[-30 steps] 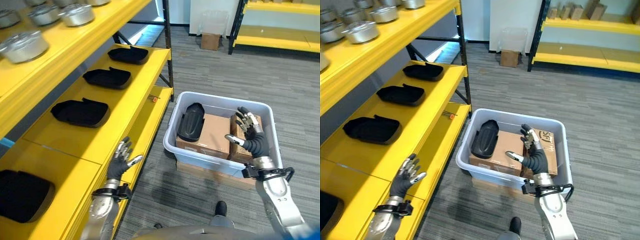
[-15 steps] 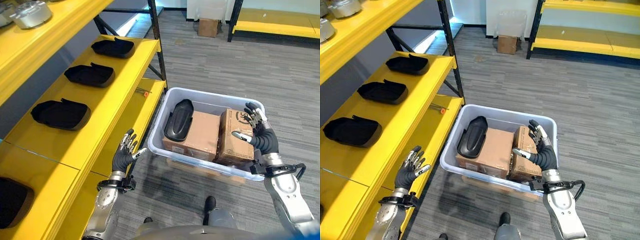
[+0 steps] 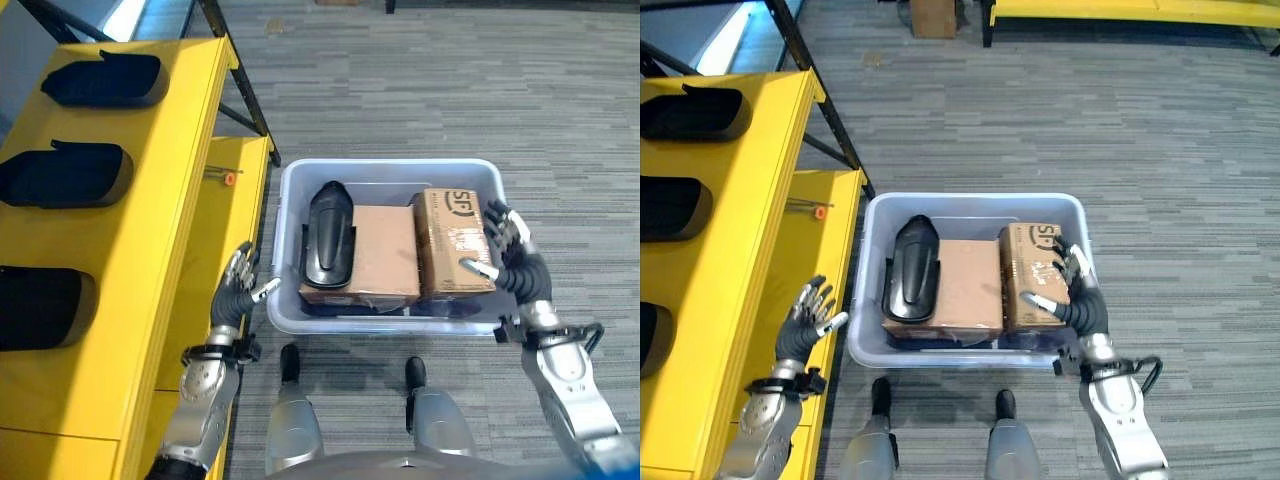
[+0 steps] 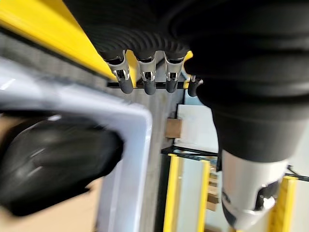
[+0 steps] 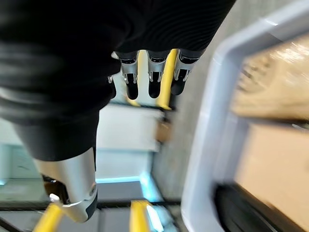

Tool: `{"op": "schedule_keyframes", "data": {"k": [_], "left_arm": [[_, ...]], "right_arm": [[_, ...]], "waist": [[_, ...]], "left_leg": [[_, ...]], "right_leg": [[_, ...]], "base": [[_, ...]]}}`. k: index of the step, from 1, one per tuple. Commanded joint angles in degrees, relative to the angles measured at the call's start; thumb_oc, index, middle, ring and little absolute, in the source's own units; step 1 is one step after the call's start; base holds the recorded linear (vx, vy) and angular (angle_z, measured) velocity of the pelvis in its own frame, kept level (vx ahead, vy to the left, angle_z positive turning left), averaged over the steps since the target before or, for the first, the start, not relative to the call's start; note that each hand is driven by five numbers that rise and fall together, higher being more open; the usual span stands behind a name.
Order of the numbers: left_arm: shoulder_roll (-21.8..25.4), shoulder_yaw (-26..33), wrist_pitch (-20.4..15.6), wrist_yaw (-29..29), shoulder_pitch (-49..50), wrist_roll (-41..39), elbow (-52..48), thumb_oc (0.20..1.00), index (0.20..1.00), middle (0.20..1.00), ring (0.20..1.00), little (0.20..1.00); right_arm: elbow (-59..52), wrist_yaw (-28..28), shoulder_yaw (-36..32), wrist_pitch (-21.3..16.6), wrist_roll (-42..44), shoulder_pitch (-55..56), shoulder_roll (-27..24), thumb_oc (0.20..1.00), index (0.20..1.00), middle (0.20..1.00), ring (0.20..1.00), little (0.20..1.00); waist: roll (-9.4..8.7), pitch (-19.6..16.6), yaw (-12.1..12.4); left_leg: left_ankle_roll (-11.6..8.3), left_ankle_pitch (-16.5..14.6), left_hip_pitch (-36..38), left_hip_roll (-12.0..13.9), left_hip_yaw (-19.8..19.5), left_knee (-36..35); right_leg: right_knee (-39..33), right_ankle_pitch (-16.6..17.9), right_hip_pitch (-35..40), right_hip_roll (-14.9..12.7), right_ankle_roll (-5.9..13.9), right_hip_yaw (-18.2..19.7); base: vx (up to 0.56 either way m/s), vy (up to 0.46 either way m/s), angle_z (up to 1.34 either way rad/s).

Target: Move parts from the plastic box to the shelf.

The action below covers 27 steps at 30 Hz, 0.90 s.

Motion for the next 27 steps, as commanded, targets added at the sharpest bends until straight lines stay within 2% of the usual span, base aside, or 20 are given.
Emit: {"op": "schedule_keyframes", "data": {"k": [1,2,7,14,17,18,21,27], "left_arm": [[2.5,2.3,-4.2,-0.7,4.5,-1.6,-4.5,1.0,1.0,1.0,1.0,1.0],[3.6,2.7,-4.5,-0.1,4.2,-1.2,-4.1,1.0,1.0,1.0,1.0,1.0],[4.7,2.9,-4.6,0.8,3.6,0.7,-4.1,1.0,1.0,1.0,1.0,1.0],[5.3,-0.4,-5.4,2.3,-2.3,1.9,-4.7,1.0,1.0,1.0,1.0,1.0],[4.0,-5.6,-5.7,3.8,-9.7,2.8,-5.0,1.0,1.0,1.0,1.0,1.0],[3.9,-5.6,-5.8,3.9,-9.9,2.9,-4.9,1.0,1.0,1.0,1.0,1.0],[2.2,-9.2,-6.0,7.6,-16.2,4.6,-2.9,1.0,1.0,1.0,1.0,1.0],[0.6,-10.0,-6.5,11.8,-20.6,6.2,-0.9,1.0,1.0,1.0,1.0,1.0]], "right_arm": [[-2.7,0.4,-3.4,-2.1,-0.5,-2.0,-1.9,1.0,1.0,1.0,1.0,1.0],[-2.2,0.4,-4.0,-1.7,-0.9,-1.0,-1.4,1.0,1.0,1.0,1.0,1.0],[-2.8,1.1,-5.0,-1.6,1.1,1.1,-0.1,1.0,1.0,1.0,1.0,1.0],[-3.6,0.6,-3.2,-2.2,2.7,-0.6,0.0,1.0,1.0,1.0,1.0,1.0],[-4.8,-0.9,-0.6,-3.0,1.5,-4.7,-0.7,1.0,1.0,1.0,1.0,1.0],[-4.7,-1.0,-0.6,-3.0,1.5,-4.8,-0.8,1.0,1.0,1.0,1.0,1.0],[-5.7,-3.0,0.9,-3.6,2.1,-6.8,-0.7,1.0,1.0,1.0,1.0,1.0],[-6.2,-5.2,1.1,-4.2,0.4,-7.3,-1.1,1.0,1.0,1.0,1.0,1.0]], "waist": [[-1.23,-3.7,2.1],[-2.73,-3.7,1.8],[-4.78,-4.0,1.1],[-5.15,-3.4,-0.1],[-5.08,-1.7,-1.5],[-5.05,-1.7,-1.4],[-5.14,1.0,-2.6],[-5.62,2.9,-3.5]], "left_leg": [[-1.42,1.7,-1.4,6.7,1.3,5.3],[-1.03,-0.3,-2.0,5.8,2.5,6.9],[-0.86,-1.8,-2.9,5.1,3.6,8.2],[-1.5,-1.0,-3.6,6.1,4.4,7.4],[-1.82,-0.3,-3.9,6.8,5.3,6.3],[-1.83,-0.3,-3.9,6.8,5.3,6.3],[-2.15,0.3,-5.1,7.4,5.7,6.1],[-2.46,0.5,-6.9,7.9,6.1,6.7]], "right_leg": [[0.3,3.9,-1.2,-5.0,4.03,1.9],[-1.9,6.1,-1.2,-6.5,4.89,2.3],[-3.6,7.6,-1.4,-7.8,5.53,2.1],[-3.5,8.0,-3.6,-7.2,5.42,2.7],[-3.0,8.3,-6.4,-6.4,5.45,3.9],[-2.9,8.3,-6.6,-6.4,5.43,4.0],[-2.4,8.7,-9.2,-5.6,5.32,4.9],[-1.8,9.1,-11.8,-5.0,5.12,5.9]], "base": [[0.05,0.221,-0.16],[0.04,0.162,-0.3],[0.06,0.074,-0.27],[0.01,0.0,-0.07],[-0.03,-0.011,-0.17],[-0.06,-0.023,-0.28],[-0.04,-0.034,-0.14],[-0.03,-0.021,-0.08]]}}
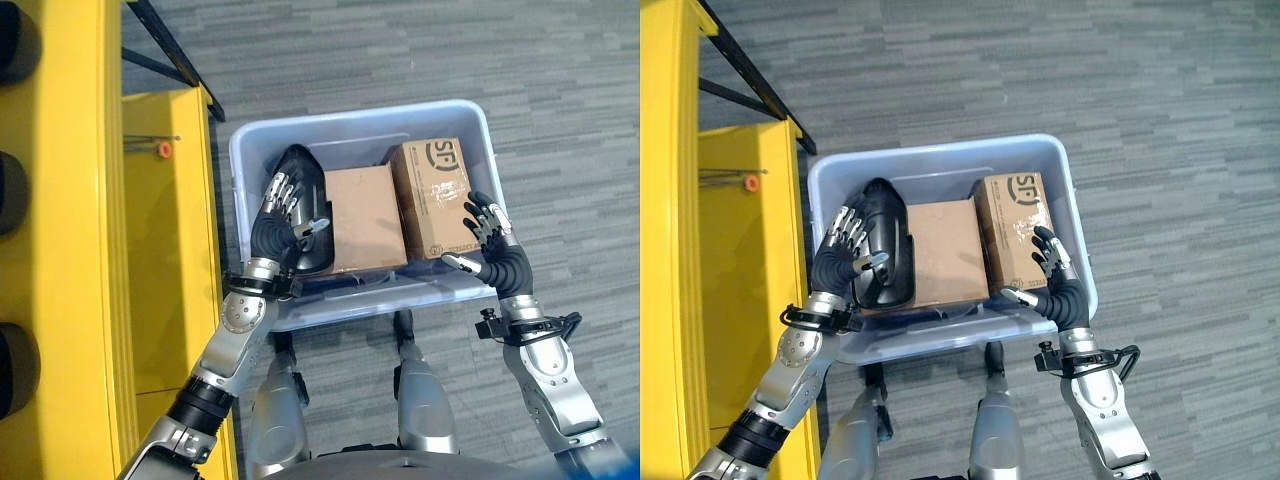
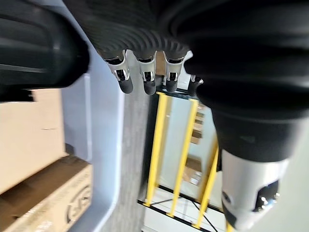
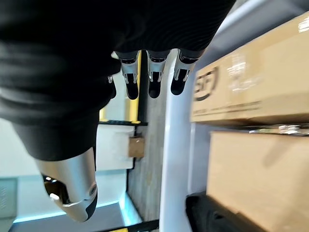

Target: Move parts from the plastic box to the shelf.

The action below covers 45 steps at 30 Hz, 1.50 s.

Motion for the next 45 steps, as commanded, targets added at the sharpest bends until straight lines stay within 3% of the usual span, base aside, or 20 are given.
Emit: {"op": "schedule_keyframes", "data": {"k": [1,11,21,36,45], "left_arm": [[-0.6,2.8,-4.3,4.2,-1.4,5.0,1.7,1.0,1.0,1.0,1.0,1.0],[-2.0,5.9,-6.0,16.0,-8.9,9.9,4.7,1.0,1.0,1.0,1.0,1.0],[-1.8,5.9,-6.4,23.1,-13.1,15.9,4.0,1.0,1.0,1.0,1.0,1.0],[-0.6,8.0,-5.2,30.9,-12.8,23.9,2.5,1.0,1.0,1.0,1.0,1.0],[0.6,8.9,-4.6,30.6,-10.0,25.1,1.6,1.0,1.0,1.0,1.0,1.0]], "right_arm": [[-4.0,-2.3,-2.2,-4.8,-0.1,-0.4,-2.4,1.0,1.0,1.0,1.0,1.0],[-4.8,-4.8,-0.9,-6.1,-0.9,-1.1,-3.6,1.0,1.0,1.0,1.0,1.0],[-4.9,-6.4,-0.3,-7.3,-0.9,-2.0,-4.4,1.0,1.0,1.0,1.0,1.0],[-4.9,-6.8,-0.2,-8.3,0.2,-1.3,-5.0,1.0,1.0,1.0,1.0,1.0],[-5.3,-6.9,-0.9,-8.4,0.1,-0.5,-5.3,1.0,1.0,1.0,1.0,1.0]], "waist": [[-0.81,-3.2,0.6],[-2.42,-0.5,-0.3],[-3.13,1.0,-0.7],[-3.73,1.8,0.2],[-3.44,2.4,0.9]], "left_leg": [[-3.36,3.4,-0.5,8.2,-1.8,3.5],[-3.84,3.7,-3.9,8.6,-2.0,4.8],[-4.07,4.0,-5.4,8.9,-2.7,4.7],[-4.05,4.5,-7.5,8.8,-3.9,4.3],[-4.14,4.9,-8.9,8.5,-4.7,4.4]], "right_leg": [[5.8,5.6,-5.2,-4.4,2.44,2.3],[6.8,6.1,-8.6,-3.7,2.24,2.9],[7.3,5.8,-9.5,-3.2,2.01,2.4],[7.1,5.8,-10.4,-3.3,1.85,1.0],[7.2,5.7,-10.7,-3.4,1.66,0.3]], "base": [[-0.02,-0.019,-0.08],[-0.02,-0.02,-0.02],[0.0,-0.006,0.01],[0.0,-0.006,0.03],[-0.02,0.002,0.03]]}}
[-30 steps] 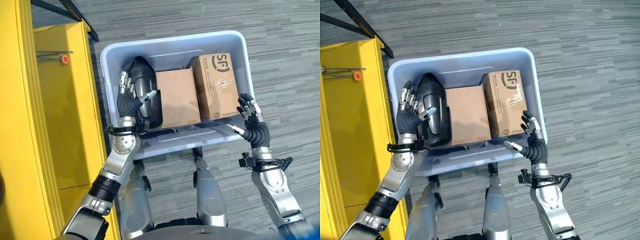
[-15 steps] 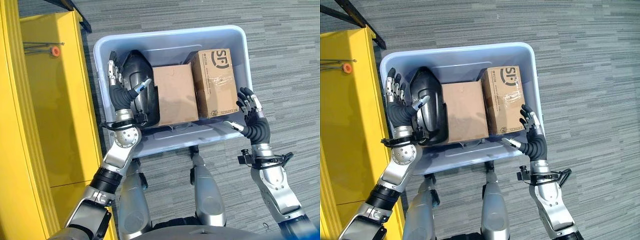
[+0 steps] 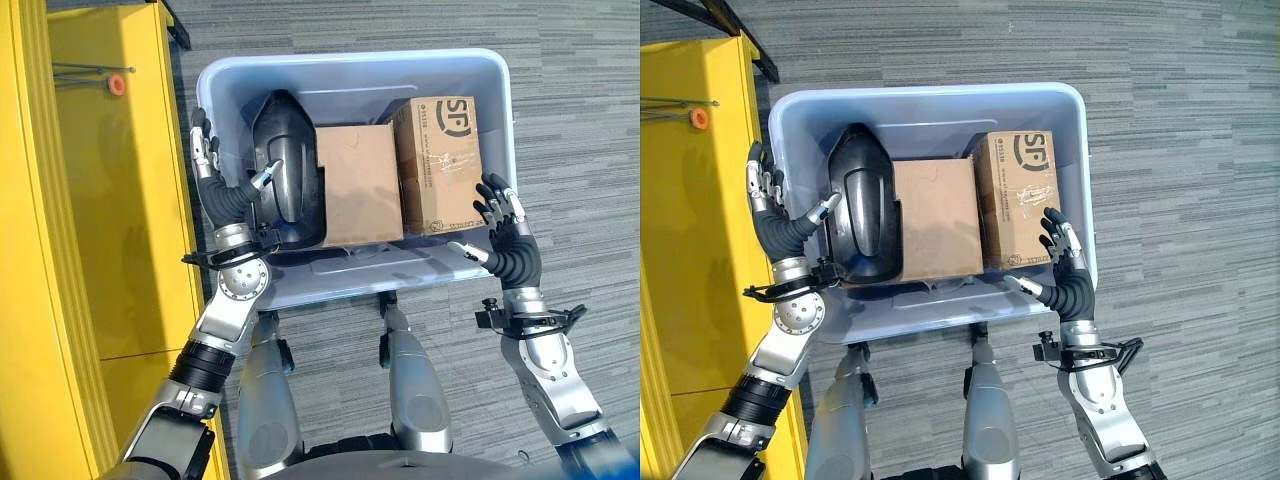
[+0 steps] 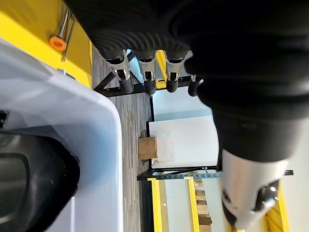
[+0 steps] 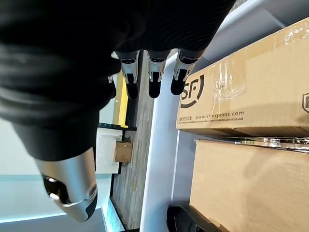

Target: Move parts from the plastic box to the shelf.

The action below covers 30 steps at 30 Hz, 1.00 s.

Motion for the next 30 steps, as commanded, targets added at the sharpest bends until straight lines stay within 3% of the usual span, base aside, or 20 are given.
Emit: {"op": "schedule_keyframes", "data": {"k": [1,14,30], "left_arm": [[0.4,2.9,-2.0,0.1,-1.2,5.3,-2.5,1.0,1.0,1.0,1.0,1.0],[0.2,-0.7,0.0,-3.7,2.2,3.8,5.3,1.0,1.0,1.0,1.0,1.0],[-0.9,-0.8,0.8,-3.6,2.8,1.1,11.4,1.0,1.0,1.0,1.0,1.0]], "right_arm": [[-4.0,-0.5,-3.8,-4.2,0.4,2.0,-3.3,1.0,1.0,1.0,1.0,1.0],[-4.3,-0.8,-4.0,-4.1,0.3,2.5,-3.6,1.0,1.0,1.0,1.0,1.0],[-3.6,-0.9,-2.8,-4.3,1.3,2.4,-3.8,1.0,1.0,1.0,1.0,1.0]], "waist": [[-0.17,-1.0,0.7],[-0.69,0.5,0.9],[-1.42,0.5,0.6]], "left_leg": [[-4.1,4.9,-1.3,7.5,-2.7,1.6],[-4.08,5.4,-3.4,7.6,-3.1,1.1],[-4.01,5.5,-6.1,7.5,-3.1,1.5]], "right_leg": [[6.5,5.2,-5.3,-4.2,2.14,1.1],[6.8,5.0,-7.4,-3.7,1.9,0.9],[7.1,5.3,-9.8,-3.3,1.93,0.6]], "base": [[-0.02,-0.004,0.05],[-0.01,0.0,0.02],[0.0,0.0,0.0]]}}
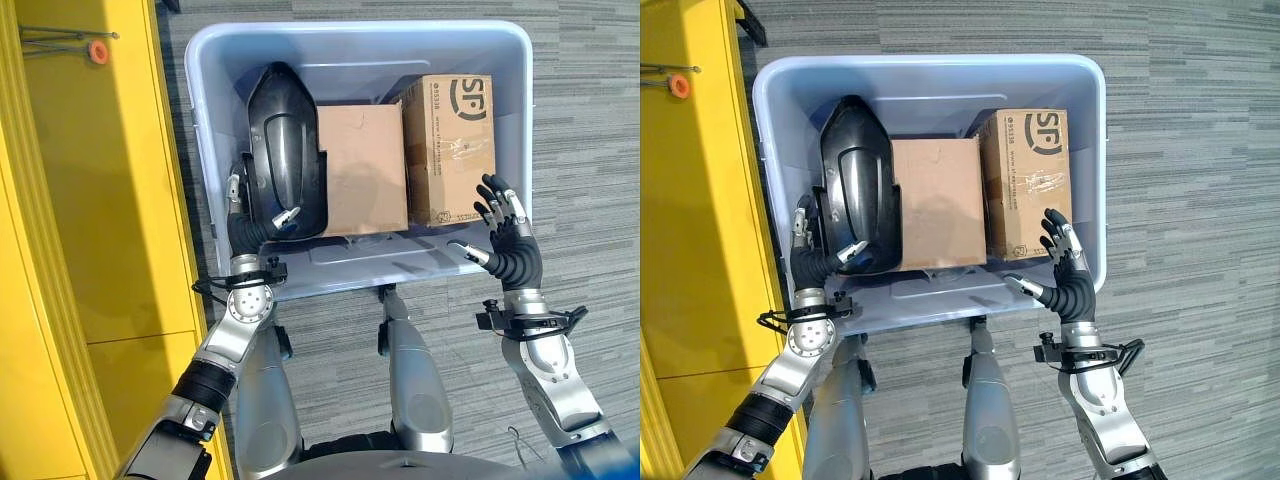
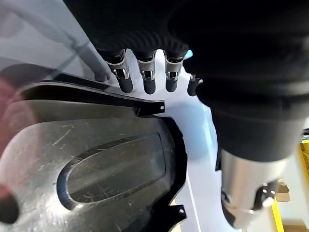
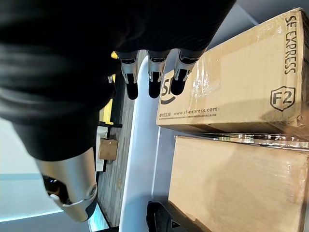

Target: Move parts from the plastic box to the shelf.

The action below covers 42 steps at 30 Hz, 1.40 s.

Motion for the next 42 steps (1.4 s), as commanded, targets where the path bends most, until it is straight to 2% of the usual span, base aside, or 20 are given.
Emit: {"op": "schedule_keyframes", "data": {"k": [1,14,23,27,28,29,36,42], "left_arm": [[-0.1,3.9,-1.8,0.9,-1.6,-0.7,2.3,1.0,1.0,1.0,1.0,1.0],[-1.3,6.6,-2.1,6.9,-7.7,-5.3,11.3,1.0,1.0,1.0,1.0,1.0],[-1.5,5.6,-0.7,7.9,-14.7,-7.5,18.1,1.0,1.0,1.0,1.0,1.0],[-1.5,5.0,-0.1,6.4,-18.8,-10.5,23.5,1.0,1.0,1.0,1.0,1.0],[-1.3,5.0,0.2,6.0,-19.3,-10.9,24.1,0.652,0.652,0.652,0.652,0.652],[-1.3,4.8,0.3,5.8,-19.8,-11.2,24.6,0.2,0.2,0.2,0.2,0.2],[-1.8,4.3,1.0,3.9,-19.0,-11.4,25.0,0.2,0.2,0.2,0.2,0.2],[-2.1,4.9,1.7,1.1,-11.2,-10.6,23.4,0.2,0.2,0.2,0.2,0.2]], "right_arm": [[-3.6,-0.9,-2.8,-4.2,1.3,1.9,-3.7,1.0,1.0,1.0,1.0,1.0],[-3.8,-1.3,-1.3,-4.5,3.0,1.3,-4.3,1.0,1.0,1.0,1.0,1.0],[-4.5,-0.8,-0.2,-4.2,3.8,0.1,-4.9,1.0,1.0,1.0,1.0,1.0],[-4.6,-0.4,0.3,-3.9,4.1,-0.3,-5.3,1.0,1.0,1.0,1.0,1.0],[-4.6,-0.3,0.3,-3.7,4.3,-0.4,-5.4,1.0,1.0,1.0,1.0,1.0],[-4.7,0.0,0.3,-3.7,4.5,-0.4,-5.5,1.0,1.0,1.0,1.0,1.0],[-5.3,0.8,-0.5,-3.4,4.8,0.6,-5.8,1.0,1.0,1.0,1.0,1.0],[-3.9,1.5,-0.6,-2.7,5.6,1.0,-5.1,1.0,1.0,1.0,1.0,1.0]], "waist": [[-1.58,-0.8,0.6],[-3.94,-0.8,-0.3],[-4.79,-0.8,-1.4],[-4.72,-0.8,-2.2],[-4.67,-0.8,-2.2],[-4.68,-0.8,-2.3],[-3.91,-1.2,-2.4],[-1.04,-4.8,-0.9]], "left_leg": [[-3.93,5.2,-1.4,7.3,-2.4,0.6],[-3.87,4.9,-5.5,7.6,-3.6,2.0],[-3.71,4.3,-7.4,7.6,-4.1,3.0],[-3.62,4.0,-8.4,7.5,-4.4,3.8],[-3.61,4.0,-8.5,7.4,-4.5,4.0],[-3.59,4.0,-8.7,7.4,-4.5,4.0],[-3.51,3.7,-8.6,7.0,-4.8,4.3],[-3.58,3.7,-2.6,6.6,-3.9,2.4]], "right_leg": [[7.1,5.1,-5.9,-3.5,2.12,1.2],[7.2,5.3,-7.9,-2.9,2.26,0.4],[7.2,5.5,-9.1,-2.5,2.27,0.5],[7.7,5.4,-9.8,-2.4,2.21,0.8],[7.7,5.4,-9.9,-2.4,2.21,0.9],[7.7,5.4,-10.0,-2.4,2.22,0.9],[8.1,5.1,-9.9,-2.3,2.1,0.9],[8.3,4.6,-5.5,-3.1,2.38,1.1]], "base": [[0.01,-0.015,-0.03],[0.0,-0.004,0.02],[0.0,0.0,0.0],[0.0,0.0,0.0],[0.0,0.0,0.0],[0.0,0.0,0.0],[0.0,0.004,0.0],[0.06,0.04,-0.04]]}}
